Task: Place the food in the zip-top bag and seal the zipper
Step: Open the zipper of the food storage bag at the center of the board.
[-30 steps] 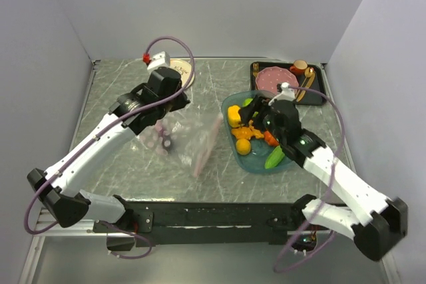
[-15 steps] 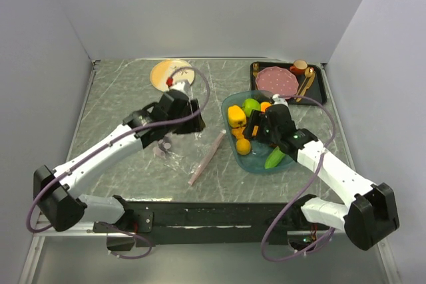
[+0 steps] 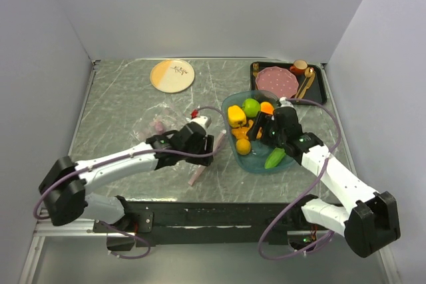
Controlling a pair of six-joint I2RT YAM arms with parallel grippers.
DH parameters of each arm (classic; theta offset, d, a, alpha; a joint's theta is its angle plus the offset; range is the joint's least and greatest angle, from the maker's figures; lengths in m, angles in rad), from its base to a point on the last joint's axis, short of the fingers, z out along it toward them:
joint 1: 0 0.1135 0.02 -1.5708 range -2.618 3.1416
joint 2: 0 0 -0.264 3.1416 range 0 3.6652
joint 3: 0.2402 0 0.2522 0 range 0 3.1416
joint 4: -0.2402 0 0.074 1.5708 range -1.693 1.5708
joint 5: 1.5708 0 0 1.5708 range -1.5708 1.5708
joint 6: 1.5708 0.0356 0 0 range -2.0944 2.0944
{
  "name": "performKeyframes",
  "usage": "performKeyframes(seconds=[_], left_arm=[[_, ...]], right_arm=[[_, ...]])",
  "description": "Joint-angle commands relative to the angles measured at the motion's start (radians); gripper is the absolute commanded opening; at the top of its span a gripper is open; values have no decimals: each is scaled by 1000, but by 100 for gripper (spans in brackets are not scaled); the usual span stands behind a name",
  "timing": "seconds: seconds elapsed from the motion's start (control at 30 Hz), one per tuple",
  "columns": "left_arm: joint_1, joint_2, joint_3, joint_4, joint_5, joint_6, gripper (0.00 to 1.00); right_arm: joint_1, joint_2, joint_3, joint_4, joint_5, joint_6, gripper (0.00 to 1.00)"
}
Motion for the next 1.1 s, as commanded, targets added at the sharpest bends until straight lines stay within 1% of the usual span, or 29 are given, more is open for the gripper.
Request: performKeyframes(seconds=[0.0,0.07,0.1,0.17,0.2,0.33,0.5,0.53,0.57,0.6,0.67,0.73,0.83,0.87,0.93,1.07], left_arm=[[-45,101,36,61,-124,24,62],[-53,147,36,33,-155,1,61],[-65,155,35,25,-202,-8,60],[-74,175,36,8,-240,-25,60],[-86,182,45,-7,-304,-33,60],[-96,228,99,-45,-386,-55,57],[-100,282,134,-56,-403,-70,44],[-100,290,142,-58,-406,-75,40],[-100,296,145,-62,-412,-79,31],[-100,301,151,-65,-415,-81,28],[-100,310,160,-73,-428,-85,26],[-100,313,162,-76,-432,-88,19],[-100,314,165,-79,-442,-91,15],[-100,317,168,-87,-446,-96,12],[-102,324,176,-91,-454,-105,1],[-100,322,211,-137,-468,-127,1]], right_arm=[[-18,-26,-12,27,-20,-6,90],[-21,-27,-11,24,-21,-9,90],[-23,-29,-8,22,-23,-11,90],[-27,-36,-11,25,-27,-9,90],[-27,-39,-14,28,-37,-8,90],[-27,-36,-23,36,-47,-4,90],[-30,-38,-32,37,-49,-3,90],[-32,-39,-34,37,-47,-3,90],[-32,-41,-34,33,-44,-3,90],[-30,-41,-32,30,-43,-1,91],[-33,-47,-35,28,-38,-3,90],[-33,-52,-40,30,-38,0,90],[-36,-56,-46,33,-40,2,90],[-35,-55,-48,34,-40,2,90],[-36,-52,-54,37,-46,3,90],[-38,-43,-62,48,-57,5,89]])
